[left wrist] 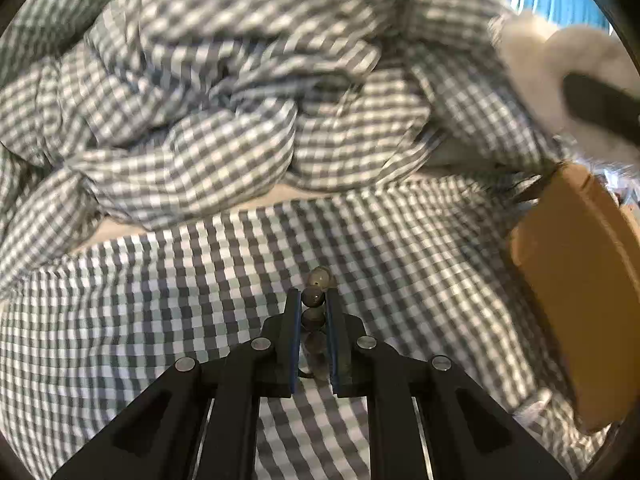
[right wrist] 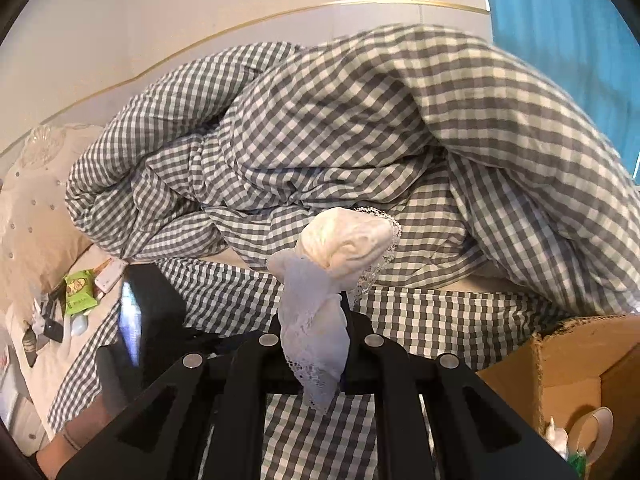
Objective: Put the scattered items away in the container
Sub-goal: 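Lift the bead bracelet with the left gripper while the right gripper lifts the cloth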
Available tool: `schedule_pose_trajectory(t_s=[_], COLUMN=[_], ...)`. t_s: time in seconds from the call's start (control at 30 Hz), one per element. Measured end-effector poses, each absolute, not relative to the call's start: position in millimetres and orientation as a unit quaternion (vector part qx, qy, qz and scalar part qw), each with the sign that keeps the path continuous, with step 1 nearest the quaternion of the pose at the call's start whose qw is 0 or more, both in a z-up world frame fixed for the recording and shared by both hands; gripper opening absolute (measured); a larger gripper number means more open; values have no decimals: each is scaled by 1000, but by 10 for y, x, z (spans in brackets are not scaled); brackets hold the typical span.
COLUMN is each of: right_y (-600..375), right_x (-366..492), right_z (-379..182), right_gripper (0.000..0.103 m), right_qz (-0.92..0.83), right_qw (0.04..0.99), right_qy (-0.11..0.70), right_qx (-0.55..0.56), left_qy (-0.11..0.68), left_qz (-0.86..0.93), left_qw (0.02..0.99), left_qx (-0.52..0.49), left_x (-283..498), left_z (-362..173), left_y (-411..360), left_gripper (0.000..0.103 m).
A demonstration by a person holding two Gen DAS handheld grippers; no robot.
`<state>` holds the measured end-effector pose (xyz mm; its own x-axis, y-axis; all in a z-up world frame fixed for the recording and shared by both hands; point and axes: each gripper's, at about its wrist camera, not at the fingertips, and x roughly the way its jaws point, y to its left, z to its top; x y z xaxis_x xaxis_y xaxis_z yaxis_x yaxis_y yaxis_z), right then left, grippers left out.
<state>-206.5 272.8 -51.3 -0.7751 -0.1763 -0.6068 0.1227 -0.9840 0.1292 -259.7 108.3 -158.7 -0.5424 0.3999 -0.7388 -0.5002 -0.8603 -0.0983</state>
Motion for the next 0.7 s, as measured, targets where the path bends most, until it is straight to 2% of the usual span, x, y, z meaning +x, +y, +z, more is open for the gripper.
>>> schedule_pose_trajectory(t_s=[0.47,0.7], right_y=[3125,3601], right_x=[-1371,-871], right_z=[-6,258], right_gripper=[10,10], right_qz=[-954,-961], right_qw=[56,12], right_qy=[-54,-56], right_qx=[288,270], left_qy=[65,64], left_qz=[901,908], left_qw=[261,286], left_qx=[-342,-300], left_x=[-1998,-1551], left_z=[-690,-124], left_y=[1254,1484], left_gripper=[10,10])
